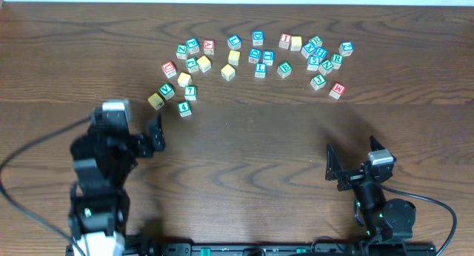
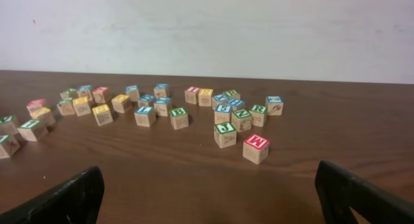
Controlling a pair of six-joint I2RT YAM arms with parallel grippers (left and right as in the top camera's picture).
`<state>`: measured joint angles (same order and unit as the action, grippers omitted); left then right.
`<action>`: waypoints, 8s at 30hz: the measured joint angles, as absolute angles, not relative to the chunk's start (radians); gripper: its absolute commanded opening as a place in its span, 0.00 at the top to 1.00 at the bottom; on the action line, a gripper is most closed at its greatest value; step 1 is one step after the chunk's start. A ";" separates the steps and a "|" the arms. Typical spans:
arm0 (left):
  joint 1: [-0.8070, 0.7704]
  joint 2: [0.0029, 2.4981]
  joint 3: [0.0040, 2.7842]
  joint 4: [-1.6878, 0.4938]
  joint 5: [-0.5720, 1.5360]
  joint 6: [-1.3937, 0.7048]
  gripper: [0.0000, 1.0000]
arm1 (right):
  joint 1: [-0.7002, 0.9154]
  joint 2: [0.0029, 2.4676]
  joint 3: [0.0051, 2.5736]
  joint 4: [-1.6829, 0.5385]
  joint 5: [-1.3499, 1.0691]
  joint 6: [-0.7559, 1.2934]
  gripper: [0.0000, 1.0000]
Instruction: Spell out CORL
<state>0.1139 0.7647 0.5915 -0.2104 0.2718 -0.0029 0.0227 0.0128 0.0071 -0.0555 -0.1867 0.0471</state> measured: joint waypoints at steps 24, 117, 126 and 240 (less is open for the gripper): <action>0.101 1.530 1.657 -1.139 0.342 0.125 0.02 | 0.023 0.013 0.007 -0.056 -0.187 0.047 0.01; -0.120 1.995 1.737 -0.775 0.237 0.057 0.03 | 0.023 1.227 1.397 -1.056 -0.353 -0.134 0.01; -0.120 2.039 1.737 -0.765 0.181 0.086 0.25 | 0.023 1.274 1.398 -1.055 -0.414 -0.136 0.01; -0.492 2.035 1.409 -0.522 0.049 -0.370 0.77 | 0.023 1.274 1.398 -1.074 -0.422 -0.137 0.01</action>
<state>-0.4919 2.0354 1.4090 -0.5220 0.0490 -0.3702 0.0227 1.2743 1.3979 -1.0737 -0.4221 -0.1371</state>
